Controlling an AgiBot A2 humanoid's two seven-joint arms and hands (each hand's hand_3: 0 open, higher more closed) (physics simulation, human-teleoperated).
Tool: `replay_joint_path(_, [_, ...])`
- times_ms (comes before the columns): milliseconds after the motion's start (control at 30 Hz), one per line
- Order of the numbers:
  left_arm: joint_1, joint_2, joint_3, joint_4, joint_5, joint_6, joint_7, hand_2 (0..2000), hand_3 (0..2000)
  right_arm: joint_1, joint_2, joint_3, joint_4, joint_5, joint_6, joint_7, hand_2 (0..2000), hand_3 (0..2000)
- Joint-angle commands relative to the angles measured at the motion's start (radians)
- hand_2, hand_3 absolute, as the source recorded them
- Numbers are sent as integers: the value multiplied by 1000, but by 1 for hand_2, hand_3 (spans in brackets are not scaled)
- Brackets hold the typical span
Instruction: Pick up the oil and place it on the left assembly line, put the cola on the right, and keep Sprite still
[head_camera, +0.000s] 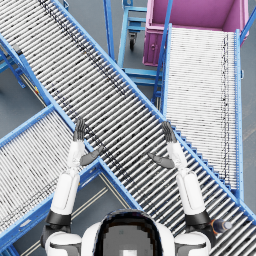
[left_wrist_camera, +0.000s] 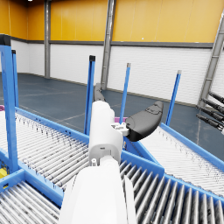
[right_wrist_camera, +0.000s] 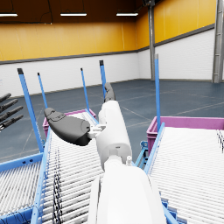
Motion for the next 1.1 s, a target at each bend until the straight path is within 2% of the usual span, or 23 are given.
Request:
replay_joint_path(33, [0, 0, 0, 0, 0, 0, 0, 0, 0, 0, 0, 0, 0, 0, 0, 0, 0, 0])
replay_joint_path(1100, [0, 0, 0, 0, 0, 0, 0, 0, 0, 0, 0, 0, 0, 0, 0, 0, 0, 0])
